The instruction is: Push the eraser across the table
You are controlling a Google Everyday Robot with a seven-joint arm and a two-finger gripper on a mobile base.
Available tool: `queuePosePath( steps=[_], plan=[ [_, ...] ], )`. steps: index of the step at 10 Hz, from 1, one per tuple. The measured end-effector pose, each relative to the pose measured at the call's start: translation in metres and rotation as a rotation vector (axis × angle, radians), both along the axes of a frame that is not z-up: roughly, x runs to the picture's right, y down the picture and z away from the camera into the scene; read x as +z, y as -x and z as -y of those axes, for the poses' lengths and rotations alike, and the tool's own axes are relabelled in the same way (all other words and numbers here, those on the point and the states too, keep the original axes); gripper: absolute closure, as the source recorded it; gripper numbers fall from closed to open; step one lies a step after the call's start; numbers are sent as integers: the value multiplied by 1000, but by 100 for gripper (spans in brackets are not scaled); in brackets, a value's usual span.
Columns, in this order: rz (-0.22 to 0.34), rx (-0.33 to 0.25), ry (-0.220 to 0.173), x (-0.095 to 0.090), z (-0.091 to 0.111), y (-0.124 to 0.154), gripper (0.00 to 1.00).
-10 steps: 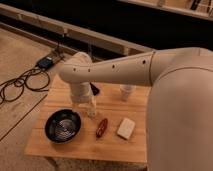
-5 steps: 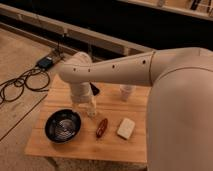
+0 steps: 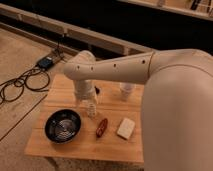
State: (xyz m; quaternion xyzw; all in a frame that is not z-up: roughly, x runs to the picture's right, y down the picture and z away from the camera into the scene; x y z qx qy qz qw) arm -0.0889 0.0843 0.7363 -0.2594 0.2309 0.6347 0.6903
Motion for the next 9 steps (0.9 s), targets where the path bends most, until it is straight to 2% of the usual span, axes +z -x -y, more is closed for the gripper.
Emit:
queuePosePath(
  steps=[3, 7, 9],
  plan=[
    [26, -38, -5, 27, 19, -10, 35],
    [84, -73, -2, 58, 38, -4, 35],
    [87, -106, -8, 80, 51, -3, 35]
  ],
)
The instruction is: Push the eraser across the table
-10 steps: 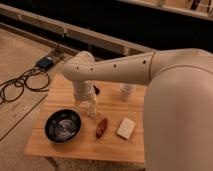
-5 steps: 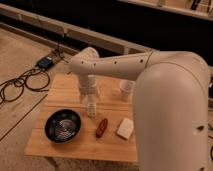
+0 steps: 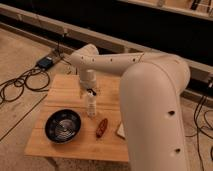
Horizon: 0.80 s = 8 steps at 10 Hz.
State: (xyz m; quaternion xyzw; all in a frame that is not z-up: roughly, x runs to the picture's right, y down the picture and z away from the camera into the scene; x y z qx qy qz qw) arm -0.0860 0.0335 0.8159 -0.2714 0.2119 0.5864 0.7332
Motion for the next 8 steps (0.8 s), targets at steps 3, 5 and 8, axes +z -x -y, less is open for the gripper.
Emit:
queuePosePath(
  steps=[3, 5, 8],
  plan=[
    [-33, -32, -16, 28, 15, -2, 35],
    [-64, -30, -24, 49, 22, 0, 35],
    [-113, -7, -31, 78, 22, 0, 35]
  ],
)
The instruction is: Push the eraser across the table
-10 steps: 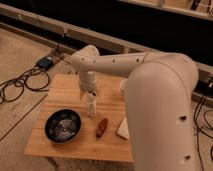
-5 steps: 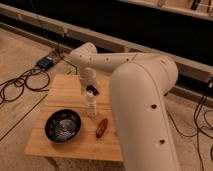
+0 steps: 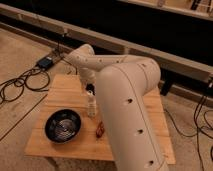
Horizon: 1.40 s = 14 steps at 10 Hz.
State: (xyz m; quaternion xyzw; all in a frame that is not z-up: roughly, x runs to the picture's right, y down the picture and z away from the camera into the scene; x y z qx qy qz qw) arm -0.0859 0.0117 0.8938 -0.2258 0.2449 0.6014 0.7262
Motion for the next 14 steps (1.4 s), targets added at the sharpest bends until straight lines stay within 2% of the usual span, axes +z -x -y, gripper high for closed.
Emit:
queuePosePath(
  steps=[3, 5, 7, 10, 14],
  plan=[
    [-48, 72, -37, 31, 4, 6, 35],
    [-90, 125, -60, 46, 9, 5, 35],
    [-124, 153, -82, 57, 16, 5, 35],
    [-192, 198, -85, 71, 20, 4, 35],
    [-236, 262, -72, 85, 28, 11, 35]
  ],
)
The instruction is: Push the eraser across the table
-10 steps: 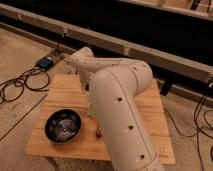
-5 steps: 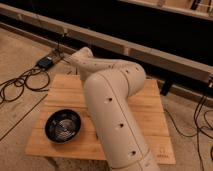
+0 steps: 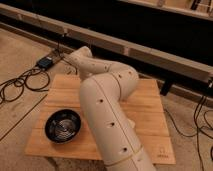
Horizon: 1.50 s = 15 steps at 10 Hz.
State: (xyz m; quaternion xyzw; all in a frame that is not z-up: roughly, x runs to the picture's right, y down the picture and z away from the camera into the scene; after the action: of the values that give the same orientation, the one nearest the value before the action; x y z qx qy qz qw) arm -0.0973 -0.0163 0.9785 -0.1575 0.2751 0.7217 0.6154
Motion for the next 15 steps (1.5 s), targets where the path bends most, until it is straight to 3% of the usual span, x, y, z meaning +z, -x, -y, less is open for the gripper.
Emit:
queuePosePath(
  steps=[5, 10, 15],
  plan=[
    [-18, -22, 24, 12, 8, 9, 35],
    [-16, -45, 13, 25, 19, 27, 35],
    [-43, -124, 11, 39, 13, 36, 35]
  ],
)
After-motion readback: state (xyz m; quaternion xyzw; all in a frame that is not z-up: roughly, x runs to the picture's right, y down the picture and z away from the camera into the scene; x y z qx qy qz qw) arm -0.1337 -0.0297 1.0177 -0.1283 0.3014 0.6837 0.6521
